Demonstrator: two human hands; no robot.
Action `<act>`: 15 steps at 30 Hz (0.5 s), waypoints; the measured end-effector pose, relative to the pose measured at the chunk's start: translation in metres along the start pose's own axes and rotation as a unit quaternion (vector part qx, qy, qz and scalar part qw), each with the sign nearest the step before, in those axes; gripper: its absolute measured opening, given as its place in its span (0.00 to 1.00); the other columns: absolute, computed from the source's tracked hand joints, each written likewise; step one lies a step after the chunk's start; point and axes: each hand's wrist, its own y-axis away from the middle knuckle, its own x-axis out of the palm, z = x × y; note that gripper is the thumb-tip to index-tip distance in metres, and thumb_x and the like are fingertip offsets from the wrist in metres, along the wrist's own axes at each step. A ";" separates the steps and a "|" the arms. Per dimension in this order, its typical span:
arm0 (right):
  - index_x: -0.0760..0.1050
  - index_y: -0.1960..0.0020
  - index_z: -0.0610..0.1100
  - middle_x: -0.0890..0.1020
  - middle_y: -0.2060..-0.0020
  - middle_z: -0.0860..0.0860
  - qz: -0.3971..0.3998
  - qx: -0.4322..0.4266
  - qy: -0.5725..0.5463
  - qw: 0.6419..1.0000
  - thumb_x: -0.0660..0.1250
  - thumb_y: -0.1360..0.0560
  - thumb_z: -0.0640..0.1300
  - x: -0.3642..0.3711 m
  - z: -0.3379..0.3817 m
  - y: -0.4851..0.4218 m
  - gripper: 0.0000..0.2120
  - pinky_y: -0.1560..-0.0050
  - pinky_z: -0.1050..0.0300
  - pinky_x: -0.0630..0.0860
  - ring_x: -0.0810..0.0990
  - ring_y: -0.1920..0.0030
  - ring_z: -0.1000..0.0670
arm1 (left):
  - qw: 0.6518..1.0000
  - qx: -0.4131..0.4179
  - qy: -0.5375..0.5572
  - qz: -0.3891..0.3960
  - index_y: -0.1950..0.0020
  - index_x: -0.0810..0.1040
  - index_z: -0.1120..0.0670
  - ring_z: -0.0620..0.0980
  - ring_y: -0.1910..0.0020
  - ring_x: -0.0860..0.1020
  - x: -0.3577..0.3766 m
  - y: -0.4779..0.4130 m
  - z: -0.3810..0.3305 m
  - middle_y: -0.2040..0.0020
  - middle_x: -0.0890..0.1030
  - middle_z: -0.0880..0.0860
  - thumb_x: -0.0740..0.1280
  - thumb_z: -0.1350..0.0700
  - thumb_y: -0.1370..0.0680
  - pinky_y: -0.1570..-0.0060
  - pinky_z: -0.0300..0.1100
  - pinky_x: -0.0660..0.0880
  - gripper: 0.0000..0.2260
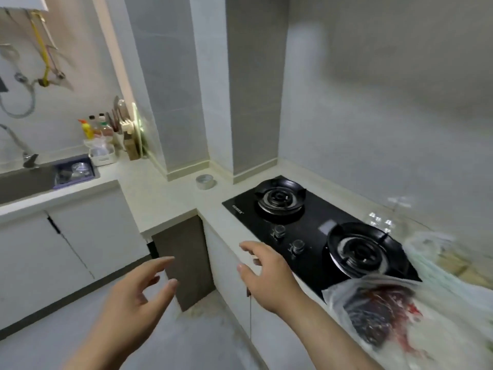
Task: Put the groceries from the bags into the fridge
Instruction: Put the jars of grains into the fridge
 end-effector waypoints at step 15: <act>0.71 0.31 0.55 0.75 0.40 0.63 -0.347 0.250 -0.002 0.904 0.66 0.22 0.49 -0.164 -0.104 0.058 0.19 0.41 0.64 0.74 0.76 0.42 0.62 | 0.915 0.206 0.121 0.324 0.46 0.75 0.33 0.38 0.46 0.78 0.215 -0.149 -0.118 0.50 0.80 0.35 0.71 0.55 0.25 0.52 0.35 0.72 0.16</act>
